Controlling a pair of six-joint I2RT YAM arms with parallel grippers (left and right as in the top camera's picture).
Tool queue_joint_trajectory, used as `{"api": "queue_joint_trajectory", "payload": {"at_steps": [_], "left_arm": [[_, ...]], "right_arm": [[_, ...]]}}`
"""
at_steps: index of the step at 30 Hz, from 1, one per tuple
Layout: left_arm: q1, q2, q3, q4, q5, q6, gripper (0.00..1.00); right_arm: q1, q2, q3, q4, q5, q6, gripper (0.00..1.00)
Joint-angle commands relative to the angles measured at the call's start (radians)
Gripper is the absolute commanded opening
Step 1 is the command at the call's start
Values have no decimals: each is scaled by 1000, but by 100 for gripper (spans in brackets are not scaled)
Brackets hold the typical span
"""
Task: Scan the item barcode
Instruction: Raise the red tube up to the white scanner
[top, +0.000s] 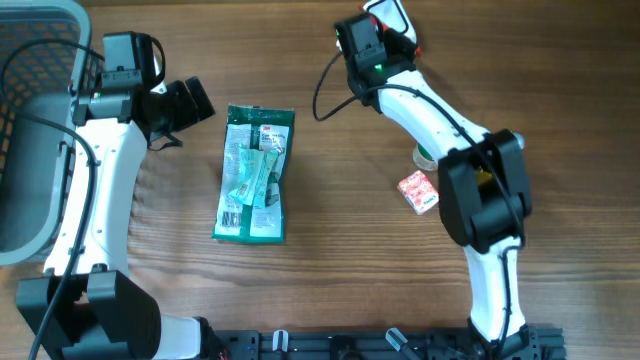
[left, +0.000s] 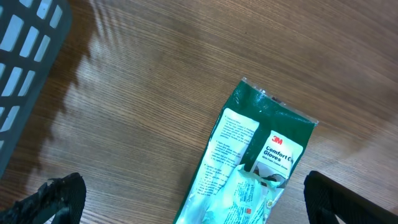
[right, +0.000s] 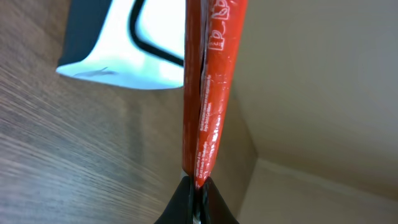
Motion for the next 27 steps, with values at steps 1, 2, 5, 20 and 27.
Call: {"api": "queue_joint_trajectory", "payload": {"at_steps": [1, 2, 5, 20, 27], "left_arm": [[3, -9, 11, 2, 8, 1, 100], [3, -9, 11, 2, 8, 1, 100], [3, -9, 11, 2, 8, 1, 100], [3, -9, 11, 2, 8, 1, 100], [3, -9, 11, 2, 8, 1, 100]], "right_arm": [[-32, 42, 9, 13, 14, 36, 4], [-39, 45, 9, 14, 1, 44, 4], [-58, 46, 9, 32, -23, 83, 4], [-90, 43, 10, 64, -92, 63, 4], [-80, -109, 11, 2, -142, 237, 4]]}}
